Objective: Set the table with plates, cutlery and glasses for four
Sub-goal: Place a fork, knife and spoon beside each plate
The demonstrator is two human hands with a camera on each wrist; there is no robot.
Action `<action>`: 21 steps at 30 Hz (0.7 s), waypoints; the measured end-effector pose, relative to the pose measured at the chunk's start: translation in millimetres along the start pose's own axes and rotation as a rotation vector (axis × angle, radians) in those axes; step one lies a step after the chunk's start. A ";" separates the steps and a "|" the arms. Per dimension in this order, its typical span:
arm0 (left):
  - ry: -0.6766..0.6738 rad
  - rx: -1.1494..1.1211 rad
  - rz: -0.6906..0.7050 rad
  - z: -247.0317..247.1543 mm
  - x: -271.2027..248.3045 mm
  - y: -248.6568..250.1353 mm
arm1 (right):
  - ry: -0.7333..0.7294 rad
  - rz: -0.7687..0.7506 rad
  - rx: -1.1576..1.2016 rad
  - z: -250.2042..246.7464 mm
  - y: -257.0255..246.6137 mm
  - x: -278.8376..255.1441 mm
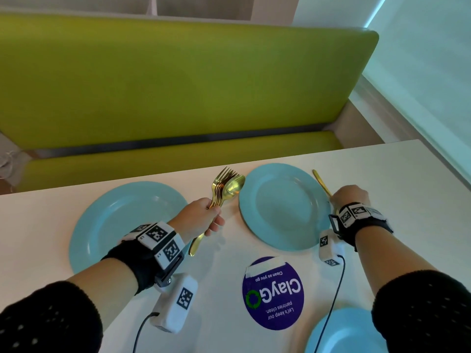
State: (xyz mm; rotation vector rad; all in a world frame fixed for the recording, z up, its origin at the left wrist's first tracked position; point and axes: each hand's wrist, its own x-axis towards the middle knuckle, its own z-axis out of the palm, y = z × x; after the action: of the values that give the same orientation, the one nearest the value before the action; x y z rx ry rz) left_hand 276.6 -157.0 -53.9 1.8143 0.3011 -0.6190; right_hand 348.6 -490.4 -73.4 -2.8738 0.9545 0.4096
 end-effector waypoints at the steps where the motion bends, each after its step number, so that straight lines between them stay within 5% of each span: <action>1: 0.001 -0.002 0.000 0.2 0.6 0.0 | 0.003 -0.003 0.009 -1.0 -1.1 -1.3; 21: 0.027 -0.033 -0.015 1.2 0.8 -4.0 | 0.003 -0.108 -0.110 -1.8 -1.2 -13.5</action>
State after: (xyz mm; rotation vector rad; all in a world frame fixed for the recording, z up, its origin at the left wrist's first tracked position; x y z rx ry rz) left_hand 275.0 -156.9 -57.9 1.7914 0.3410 -0.5975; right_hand 339.3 -482.0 -67.8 -3.0079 0.7966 0.4618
